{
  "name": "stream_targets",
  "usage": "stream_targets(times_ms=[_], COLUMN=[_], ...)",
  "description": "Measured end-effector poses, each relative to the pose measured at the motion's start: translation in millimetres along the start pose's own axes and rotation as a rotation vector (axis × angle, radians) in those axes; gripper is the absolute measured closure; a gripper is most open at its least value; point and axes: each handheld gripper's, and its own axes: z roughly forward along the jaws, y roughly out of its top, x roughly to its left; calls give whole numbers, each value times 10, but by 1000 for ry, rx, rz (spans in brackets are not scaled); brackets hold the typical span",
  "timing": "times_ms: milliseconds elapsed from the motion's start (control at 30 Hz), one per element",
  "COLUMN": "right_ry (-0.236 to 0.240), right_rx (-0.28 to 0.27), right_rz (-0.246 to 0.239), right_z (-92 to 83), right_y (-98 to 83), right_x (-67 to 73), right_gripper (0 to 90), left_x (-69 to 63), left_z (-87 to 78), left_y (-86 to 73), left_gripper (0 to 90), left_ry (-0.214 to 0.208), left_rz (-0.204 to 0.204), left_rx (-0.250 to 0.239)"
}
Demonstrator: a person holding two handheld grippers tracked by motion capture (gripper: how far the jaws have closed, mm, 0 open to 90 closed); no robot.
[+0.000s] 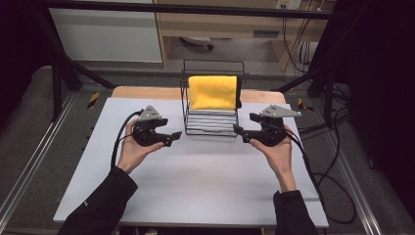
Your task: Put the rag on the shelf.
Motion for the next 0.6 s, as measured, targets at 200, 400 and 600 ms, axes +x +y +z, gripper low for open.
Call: stream_targets(times_ms=[200, 400, 600], right_ry=[5, 14, 23], right_rx=[17, 50, 81], right_rz=[28, 20, 25], right_z=[-5, -15, -33], right_y=[-235, -462, -701], right_x=[-16, -16, -3], right_gripper=[109, 63, 45], left_x=[69, 123, 139], left_z=[-138, -282, -397], left_y=[-323, -623, -902], left_gripper=[166, 87, 70], left_ry=[7, 26, 96], left_rz=[-33, -65, -64], left_rx=[15, 26, 64])
